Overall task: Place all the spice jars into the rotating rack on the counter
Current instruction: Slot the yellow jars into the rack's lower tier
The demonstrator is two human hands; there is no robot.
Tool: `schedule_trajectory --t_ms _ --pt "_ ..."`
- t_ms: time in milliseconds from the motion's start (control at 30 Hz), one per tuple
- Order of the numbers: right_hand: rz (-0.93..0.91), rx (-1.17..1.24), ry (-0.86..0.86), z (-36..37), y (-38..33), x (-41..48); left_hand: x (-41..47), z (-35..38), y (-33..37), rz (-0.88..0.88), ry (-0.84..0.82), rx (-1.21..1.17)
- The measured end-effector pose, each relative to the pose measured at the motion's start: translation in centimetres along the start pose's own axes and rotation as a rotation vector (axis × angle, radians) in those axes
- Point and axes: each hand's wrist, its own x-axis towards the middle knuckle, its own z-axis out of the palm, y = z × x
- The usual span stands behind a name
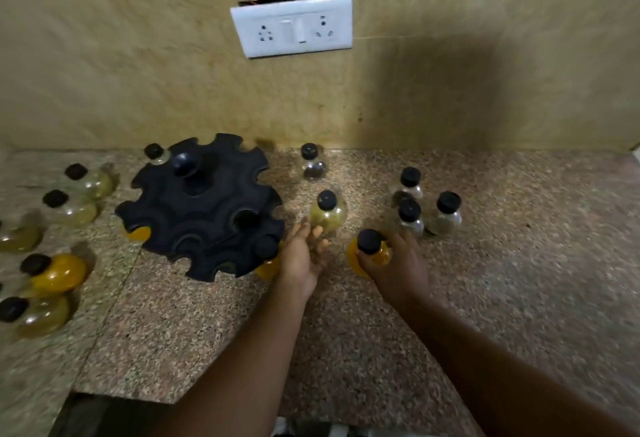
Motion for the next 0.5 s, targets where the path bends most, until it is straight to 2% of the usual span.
schedule_trajectory --t_ms 300,500 --pt "-0.252 -0.02 -0.212 4.5 -6.3 2.4 -1.9 -2.9 0.7 -0.061 0.129 -0.447" --pt "-0.389 -0.034 -0.407 7.2 -7.7 2.0 -2.4 -6.9 0.0 0.085 0.269 -0.369"
